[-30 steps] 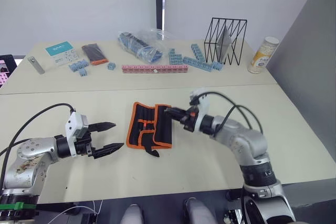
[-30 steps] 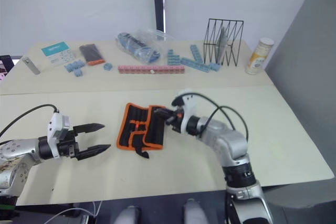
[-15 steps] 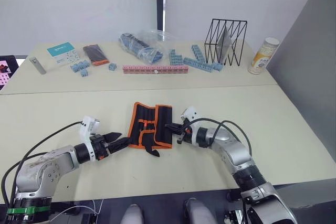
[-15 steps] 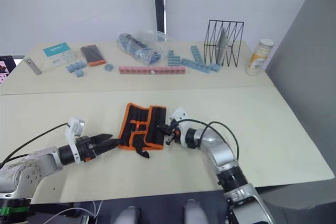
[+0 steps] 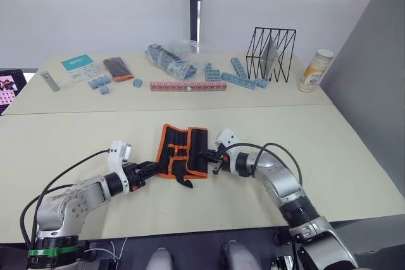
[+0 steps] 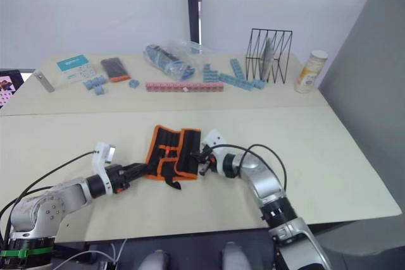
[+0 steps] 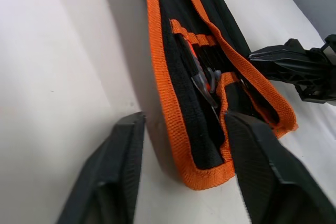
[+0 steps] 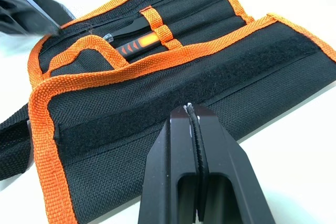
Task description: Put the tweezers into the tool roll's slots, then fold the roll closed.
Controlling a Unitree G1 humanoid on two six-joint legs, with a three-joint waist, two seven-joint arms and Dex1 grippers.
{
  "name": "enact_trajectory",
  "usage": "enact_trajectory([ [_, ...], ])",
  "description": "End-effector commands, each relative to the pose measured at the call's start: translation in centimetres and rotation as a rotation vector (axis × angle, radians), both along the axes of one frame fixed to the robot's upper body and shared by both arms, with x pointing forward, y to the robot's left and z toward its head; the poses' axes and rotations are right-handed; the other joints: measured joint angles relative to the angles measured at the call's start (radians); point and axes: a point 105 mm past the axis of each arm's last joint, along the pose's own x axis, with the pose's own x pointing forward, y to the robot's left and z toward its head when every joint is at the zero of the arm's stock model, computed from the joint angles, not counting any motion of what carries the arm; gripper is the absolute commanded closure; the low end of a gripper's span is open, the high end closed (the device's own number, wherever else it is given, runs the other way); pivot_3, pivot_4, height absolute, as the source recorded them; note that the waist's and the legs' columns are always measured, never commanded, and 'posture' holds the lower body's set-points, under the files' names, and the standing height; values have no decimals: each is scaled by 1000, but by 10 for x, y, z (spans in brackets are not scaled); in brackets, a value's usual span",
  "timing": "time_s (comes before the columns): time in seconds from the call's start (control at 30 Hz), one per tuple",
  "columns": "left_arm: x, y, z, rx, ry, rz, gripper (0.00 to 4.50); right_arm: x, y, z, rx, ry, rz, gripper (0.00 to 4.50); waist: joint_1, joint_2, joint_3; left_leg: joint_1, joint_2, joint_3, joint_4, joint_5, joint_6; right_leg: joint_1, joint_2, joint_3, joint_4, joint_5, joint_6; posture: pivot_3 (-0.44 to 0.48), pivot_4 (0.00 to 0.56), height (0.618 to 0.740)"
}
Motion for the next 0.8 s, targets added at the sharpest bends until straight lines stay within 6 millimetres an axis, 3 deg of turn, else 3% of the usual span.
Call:
enact_trajectory([
  [0.03,5,1,12,-25,-37,-4,3780,-4,1,-16,-49,45,0,4500,-3,0,0,0,0,0,0,0,0,0,0,0,0,0,0,0,150,721],
  [0.1,9,7,19,-19,-58,5,4456,-5,3,-16,-50,43,2,4500,-4,0,0,0,0,0,-1,0,0,-1,0,0,0,1,1,0,150,721],
  [0.3,19,23,43,55,-149,-10,4487,-13,17,-11,-56,17,33,4500,-10,0,0,0,0,0,-2,0,0,-2,1,0,0,0,0,0,150,721],
  [0.43,12,13,64,105,-242,-151,4487,-22,32,-3,-39,9,56,4500,-10,0,0,-1,0,0,-6,0,0,-4,1,0,0,0,0,0,150,721],
  [0.53,7,4,60,188,-257,-246,4487,-25,39,-4,-34,21,42,4500,-7,0,0,-2,0,-1,-7,0,-1,-5,1,0,0,-1,0,0,150,721],
  [0.8,16,-30,52,171,-236,-311,4487,-20,37,-13,-74,30,2,4500,-4,-1,0,-3,0,0,-5,-1,-1,-4,1,0,-1,-1,1,0,150,721],
])
